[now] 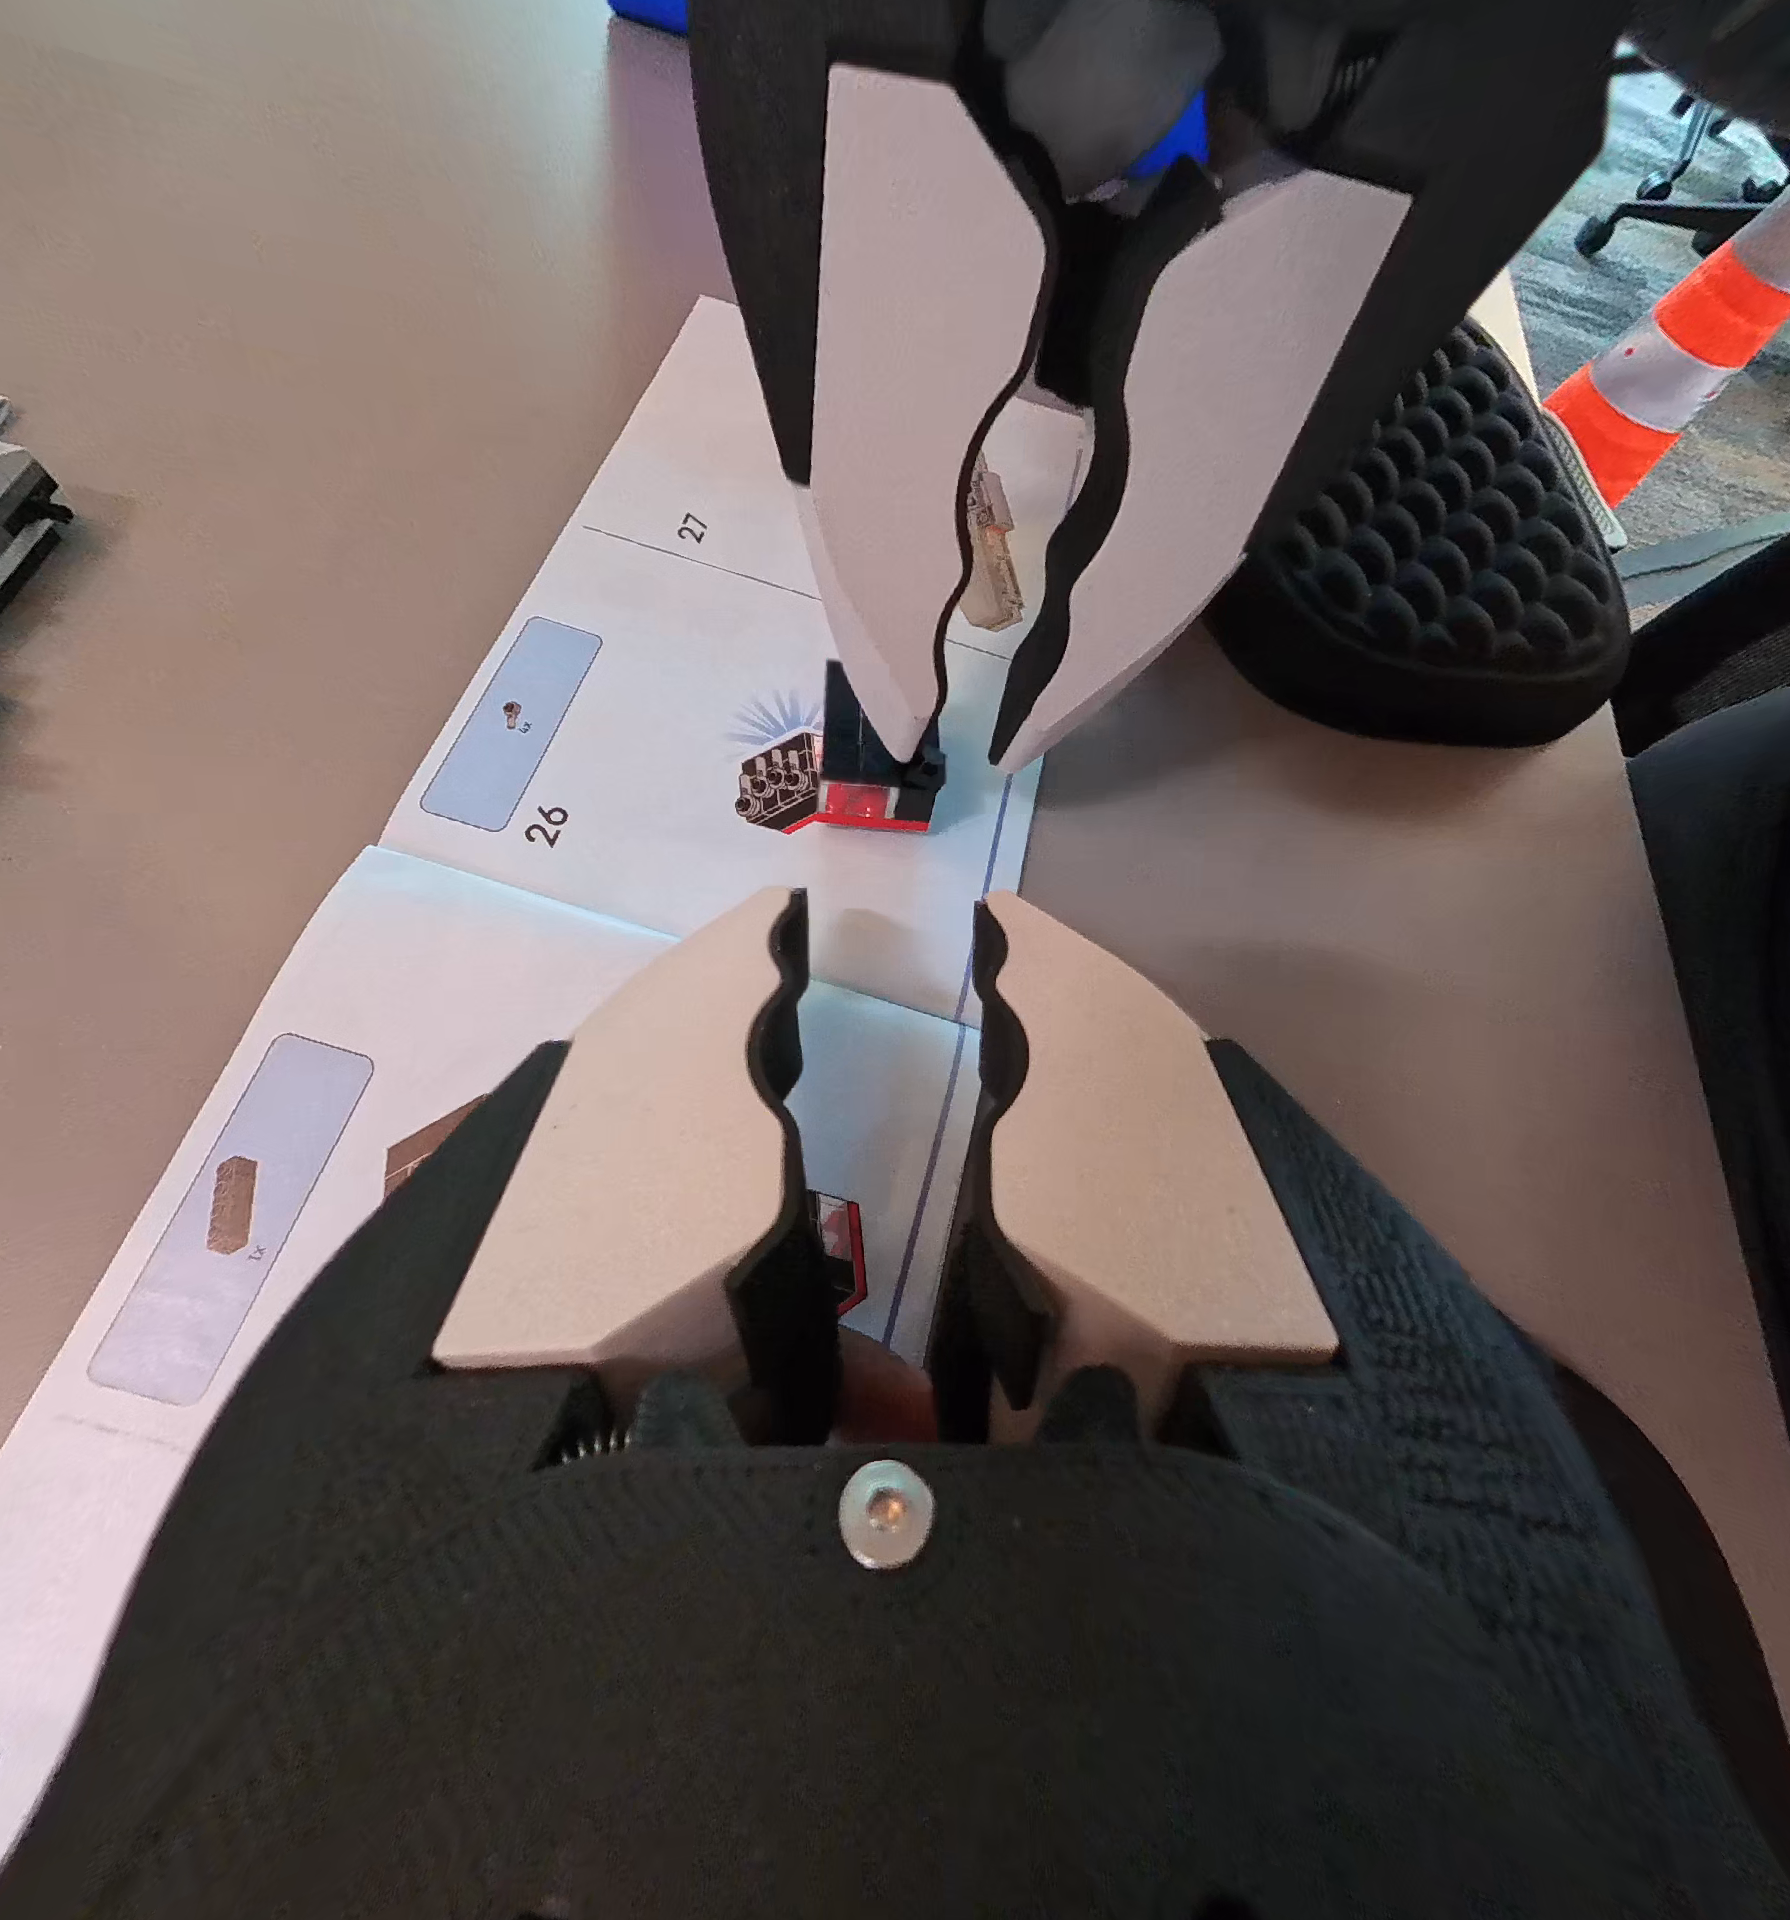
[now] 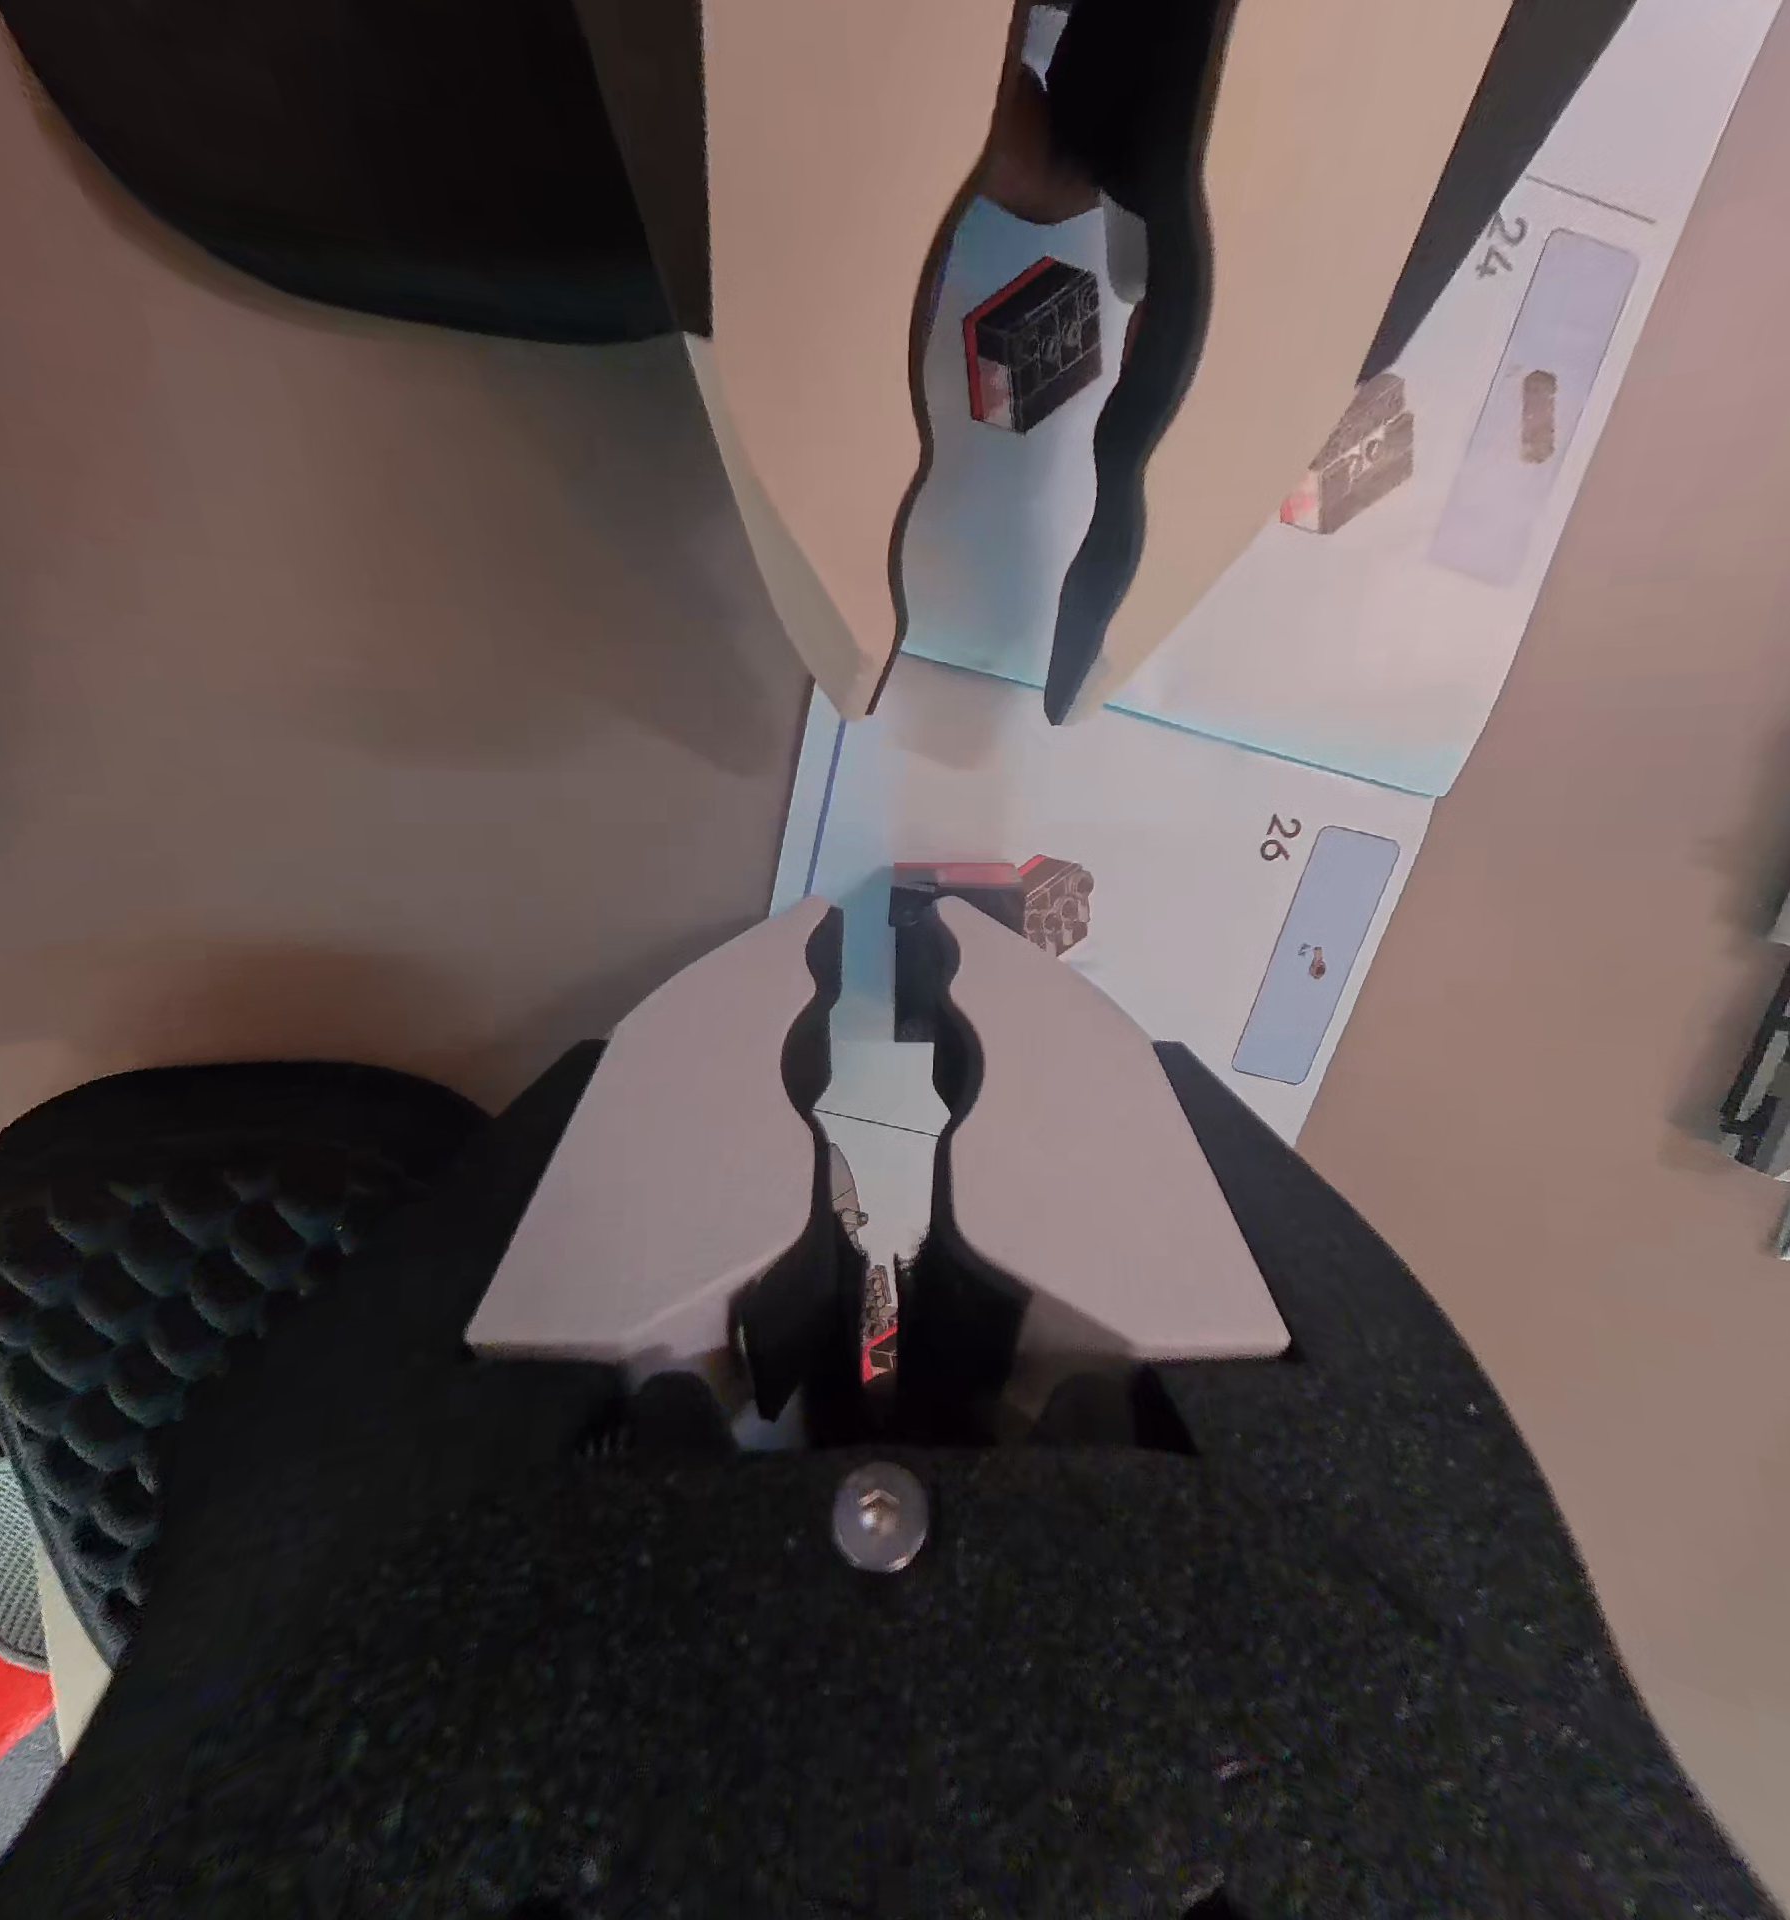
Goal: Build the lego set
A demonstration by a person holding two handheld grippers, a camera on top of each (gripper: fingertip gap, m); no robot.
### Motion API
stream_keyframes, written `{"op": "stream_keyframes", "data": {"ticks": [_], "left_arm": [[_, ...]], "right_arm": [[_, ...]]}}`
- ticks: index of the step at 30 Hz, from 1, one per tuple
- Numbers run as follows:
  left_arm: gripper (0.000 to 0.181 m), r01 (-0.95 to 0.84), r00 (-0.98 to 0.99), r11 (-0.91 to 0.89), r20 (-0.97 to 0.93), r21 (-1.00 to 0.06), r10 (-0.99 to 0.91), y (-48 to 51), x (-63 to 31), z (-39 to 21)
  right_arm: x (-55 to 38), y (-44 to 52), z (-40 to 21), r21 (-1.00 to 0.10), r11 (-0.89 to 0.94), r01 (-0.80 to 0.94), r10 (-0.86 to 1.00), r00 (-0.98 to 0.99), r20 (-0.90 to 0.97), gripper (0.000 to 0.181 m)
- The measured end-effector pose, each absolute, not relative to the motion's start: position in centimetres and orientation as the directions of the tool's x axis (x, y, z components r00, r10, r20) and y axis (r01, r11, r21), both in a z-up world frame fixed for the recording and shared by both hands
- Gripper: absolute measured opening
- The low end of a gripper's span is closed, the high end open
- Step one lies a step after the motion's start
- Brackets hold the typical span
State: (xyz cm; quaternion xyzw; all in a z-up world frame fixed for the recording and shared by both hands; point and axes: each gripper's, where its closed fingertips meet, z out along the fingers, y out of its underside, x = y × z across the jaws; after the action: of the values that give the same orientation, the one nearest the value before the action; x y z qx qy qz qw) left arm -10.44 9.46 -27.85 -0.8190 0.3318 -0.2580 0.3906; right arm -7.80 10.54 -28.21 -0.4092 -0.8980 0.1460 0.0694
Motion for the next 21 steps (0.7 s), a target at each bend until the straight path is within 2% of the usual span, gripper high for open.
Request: {"op": "stream_keyframes", "data": {"ticks": [4, 11, 16, 21], "left_arm": [[0.029, -0.351, 0.646, -0.482, 0.166, -0.803, -0.745, 9.42, -10.45, -28.17], [0.027, -0.349, 0.648, -0.489, 0.170, -0.800, -0.742, 9.54, -10.40, -28.34], [0.027, -0.355, 0.644, -0.485, 0.167, -0.799, -0.747, 9.53, -10.19, -28.39], [0.027, -0.358, 0.644, -0.477, 0.158, -0.803, -0.749, 9.58, -10.12, -28.31]], "right_arm": [[-7.97, 10.53, -28.56, -0.321, 0.651, 0.688, 0.735, -0.676, 0.042, 0.017], [-7.98, 10.90, -28.76, -0.242, 0.804, 0.543, 0.592, -0.770, 0.238, 0.021], [-7.75, 11.14, -29.07, -0.279, 0.769, 0.575, 0.635, -0.739, 0.227, 0.037], [-7.83, 11.06, -28.57, -0.375, 0.691, 0.617, 0.706, -0.689, 0.167, 0.041]]}}
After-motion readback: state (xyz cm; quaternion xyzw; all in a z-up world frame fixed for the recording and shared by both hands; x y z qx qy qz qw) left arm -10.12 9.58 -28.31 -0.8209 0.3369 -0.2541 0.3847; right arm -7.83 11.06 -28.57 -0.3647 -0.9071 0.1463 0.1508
